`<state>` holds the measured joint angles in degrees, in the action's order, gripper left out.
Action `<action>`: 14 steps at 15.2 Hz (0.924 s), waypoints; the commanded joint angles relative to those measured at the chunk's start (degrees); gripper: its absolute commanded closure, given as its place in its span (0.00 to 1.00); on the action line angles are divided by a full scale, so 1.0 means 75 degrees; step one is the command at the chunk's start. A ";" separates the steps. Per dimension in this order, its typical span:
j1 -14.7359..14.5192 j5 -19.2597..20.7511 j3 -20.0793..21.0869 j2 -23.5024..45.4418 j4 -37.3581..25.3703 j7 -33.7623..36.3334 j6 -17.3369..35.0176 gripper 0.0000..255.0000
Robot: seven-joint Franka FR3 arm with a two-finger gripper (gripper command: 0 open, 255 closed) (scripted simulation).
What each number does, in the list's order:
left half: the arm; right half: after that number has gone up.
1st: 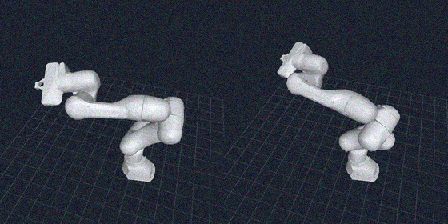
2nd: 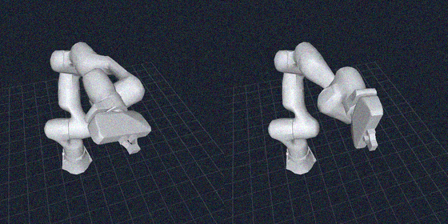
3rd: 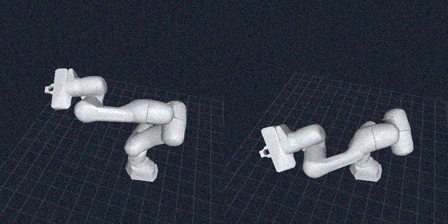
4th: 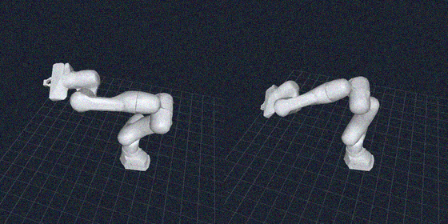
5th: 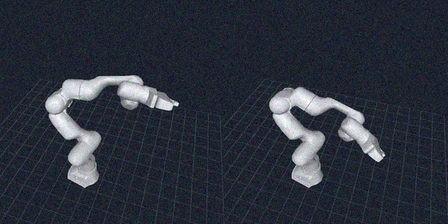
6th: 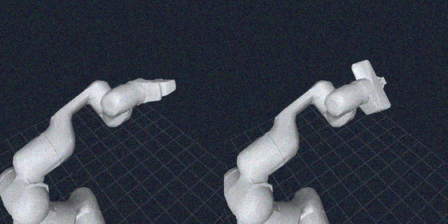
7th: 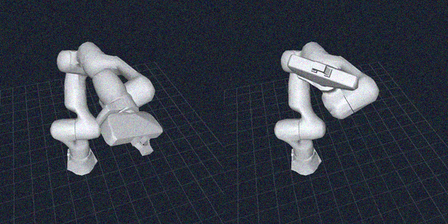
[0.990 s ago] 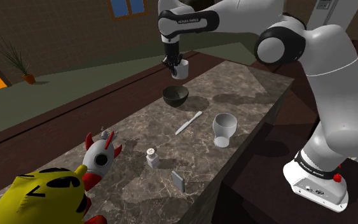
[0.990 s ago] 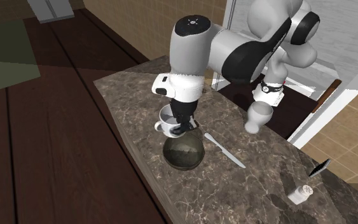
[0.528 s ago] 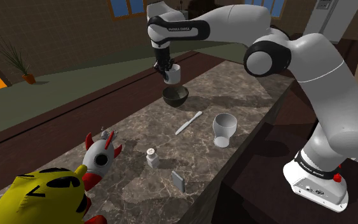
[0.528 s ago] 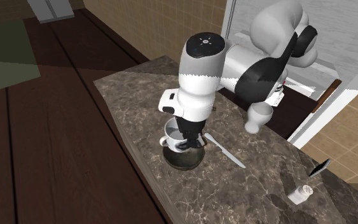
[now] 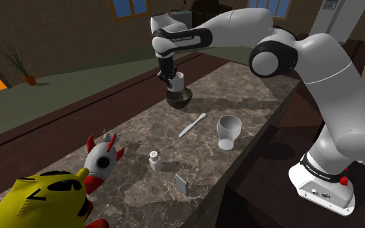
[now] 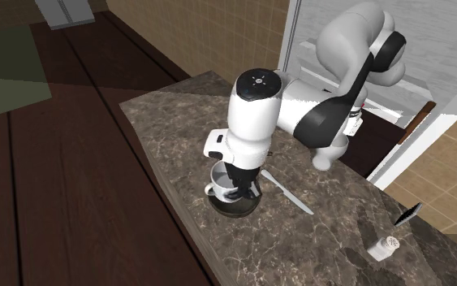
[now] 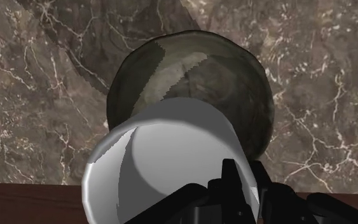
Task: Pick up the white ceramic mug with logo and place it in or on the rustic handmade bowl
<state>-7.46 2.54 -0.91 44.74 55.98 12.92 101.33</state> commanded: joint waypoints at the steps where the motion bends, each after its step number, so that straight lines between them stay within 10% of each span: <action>1: 0.0004 0.0002 -0.0001 -0.0046 0.0290 0.0006 0.0251 1.00; 11: 0.0004 0.0005 -0.0001 -0.0030 0.0544 0.0019 0.0520 1.00; 12: 0.0004 0.0005 -0.0001 -0.0030 0.0544 0.0019 0.0521 0.00; 14: 0.0005 0.0005 -0.0001 -0.0031 0.0546 0.0019 0.0521 0.00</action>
<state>-7.43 2.58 -0.92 44.51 60.08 13.06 105.23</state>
